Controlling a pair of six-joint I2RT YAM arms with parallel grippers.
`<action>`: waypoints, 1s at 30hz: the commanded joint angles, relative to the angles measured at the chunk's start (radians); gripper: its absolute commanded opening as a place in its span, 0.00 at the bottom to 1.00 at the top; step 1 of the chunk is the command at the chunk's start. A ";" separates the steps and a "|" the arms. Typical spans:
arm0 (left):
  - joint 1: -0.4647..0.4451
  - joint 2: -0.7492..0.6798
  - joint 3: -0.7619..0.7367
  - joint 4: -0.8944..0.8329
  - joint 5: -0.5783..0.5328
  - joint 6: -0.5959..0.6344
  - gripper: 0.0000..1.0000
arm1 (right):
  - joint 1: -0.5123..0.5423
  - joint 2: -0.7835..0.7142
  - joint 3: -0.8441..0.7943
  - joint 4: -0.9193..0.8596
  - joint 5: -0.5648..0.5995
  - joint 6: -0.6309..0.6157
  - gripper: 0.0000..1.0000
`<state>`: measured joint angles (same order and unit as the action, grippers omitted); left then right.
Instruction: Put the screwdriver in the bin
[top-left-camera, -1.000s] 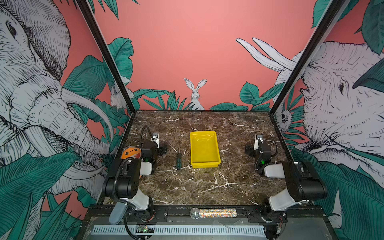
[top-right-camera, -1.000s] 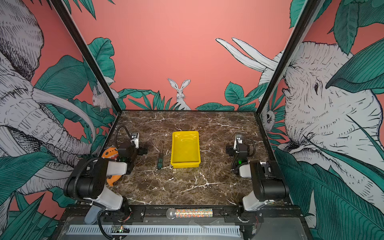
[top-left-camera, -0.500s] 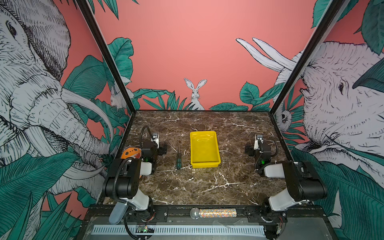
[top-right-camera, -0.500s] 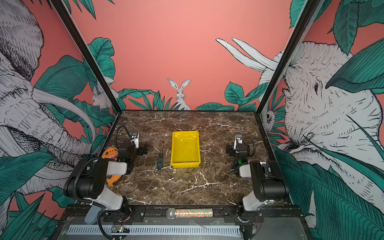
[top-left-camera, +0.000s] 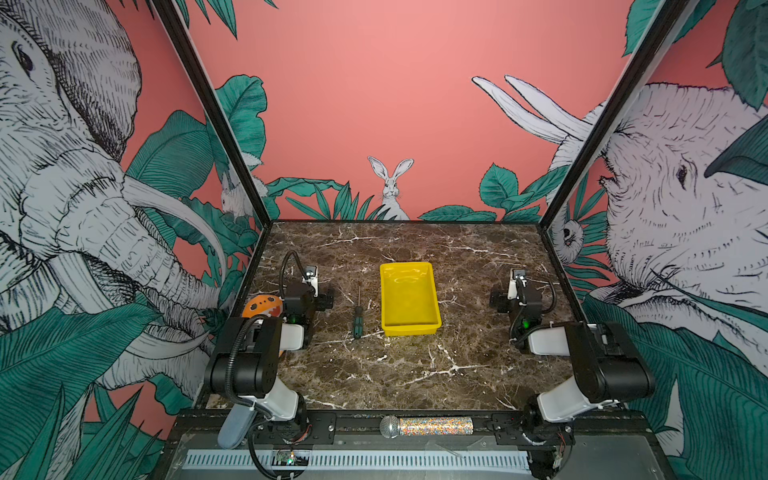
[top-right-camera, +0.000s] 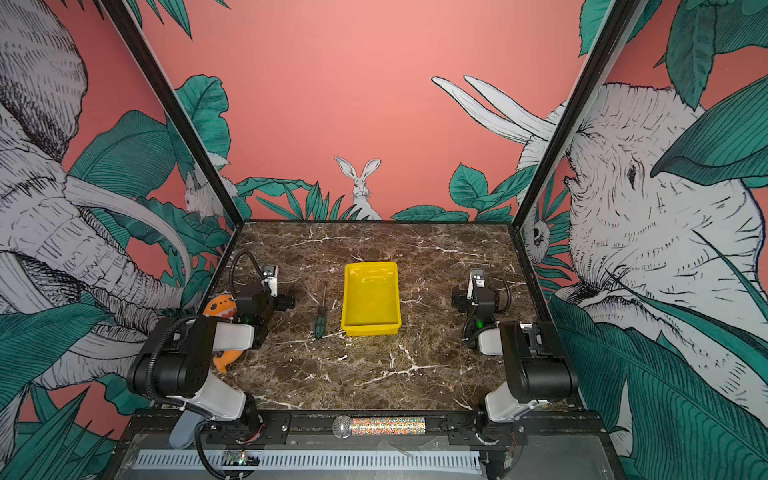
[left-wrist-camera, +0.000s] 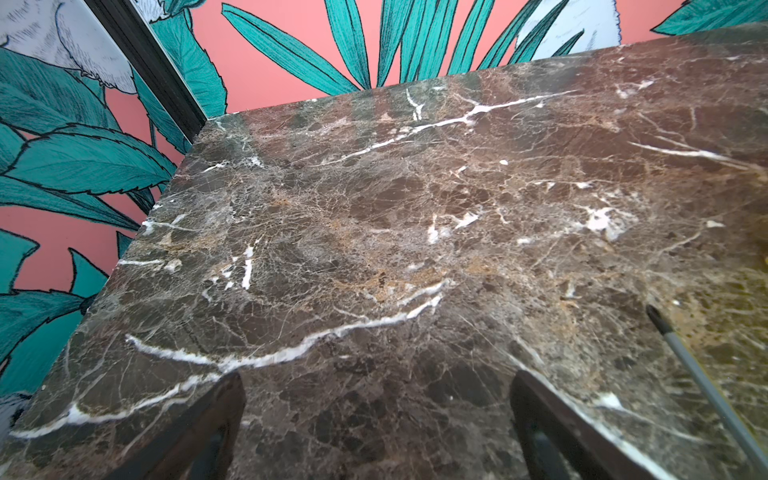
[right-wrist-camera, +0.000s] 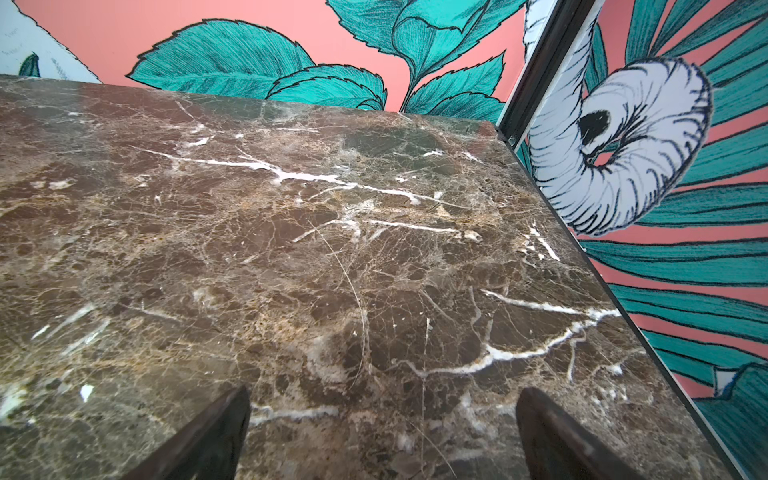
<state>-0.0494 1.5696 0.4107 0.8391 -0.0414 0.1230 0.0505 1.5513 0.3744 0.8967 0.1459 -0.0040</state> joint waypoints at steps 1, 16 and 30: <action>0.005 -0.014 0.010 0.020 0.009 -0.008 1.00 | 0.000 -0.002 0.012 0.023 0.006 -0.001 0.99; 0.006 -0.359 0.345 -0.982 -0.052 -0.160 1.00 | 0.002 -0.072 0.090 -0.174 -0.051 -0.020 0.99; 0.005 -0.386 0.424 -1.301 0.208 -0.294 1.00 | 0.005 -0.287 0.566 -1.202 -0.226 0.238 0.99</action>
<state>-0.0486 1.1744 0.8429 -0.3859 0.0761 -0.1413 0.0521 1.3365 0.8886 -0.0395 -0.0479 0.1925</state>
